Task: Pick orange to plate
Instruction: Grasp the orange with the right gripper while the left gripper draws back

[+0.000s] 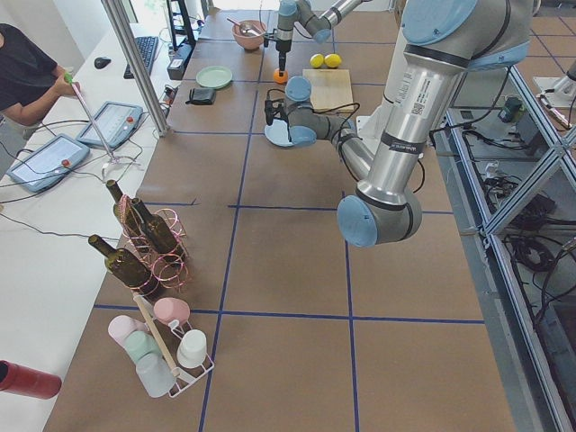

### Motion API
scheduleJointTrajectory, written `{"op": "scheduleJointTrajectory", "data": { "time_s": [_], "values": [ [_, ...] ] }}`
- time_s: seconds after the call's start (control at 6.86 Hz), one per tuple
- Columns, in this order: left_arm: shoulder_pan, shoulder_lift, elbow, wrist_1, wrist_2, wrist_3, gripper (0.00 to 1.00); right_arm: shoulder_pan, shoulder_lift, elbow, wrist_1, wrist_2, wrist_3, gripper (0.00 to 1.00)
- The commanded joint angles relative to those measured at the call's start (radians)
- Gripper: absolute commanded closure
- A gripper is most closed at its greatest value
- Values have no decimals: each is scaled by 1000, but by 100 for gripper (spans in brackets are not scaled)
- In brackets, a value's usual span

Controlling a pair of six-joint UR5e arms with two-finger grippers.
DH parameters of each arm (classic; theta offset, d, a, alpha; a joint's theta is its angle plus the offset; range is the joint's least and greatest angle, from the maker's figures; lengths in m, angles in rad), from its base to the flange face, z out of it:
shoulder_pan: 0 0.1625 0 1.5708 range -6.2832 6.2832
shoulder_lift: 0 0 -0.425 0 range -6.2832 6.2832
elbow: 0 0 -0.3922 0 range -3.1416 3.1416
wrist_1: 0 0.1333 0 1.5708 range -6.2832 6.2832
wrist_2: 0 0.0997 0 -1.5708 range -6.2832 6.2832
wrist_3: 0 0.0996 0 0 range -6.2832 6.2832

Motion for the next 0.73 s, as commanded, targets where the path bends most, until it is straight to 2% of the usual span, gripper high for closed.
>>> {"op": "scheduleJointTrajectory", "data": {
  "time_s": [0.0, 0.15, 0.29, 0.44, 0.58],
  "values": [
    [4, 1, 1, 0, 1, -1, 0, -21, 25, -45, 3, -23, -1, 0],
    [4, 2, -5, 0, 3, -1, 0, -29, 43, -68, 2, -24, 1, 0],
    [5, 1, -8, 0, 1, -3, 0, -31, 45, -80, 2, -26, 1, 22],
    [5, 1, -8, 0, 1, -3, 0, -28, 43, -67, 2, -12, 2, 90],
    [5, 1, -11, 0, 1, -3, 0, -26, 45, -39, -6, 0, 2, 100]
  ]
}}
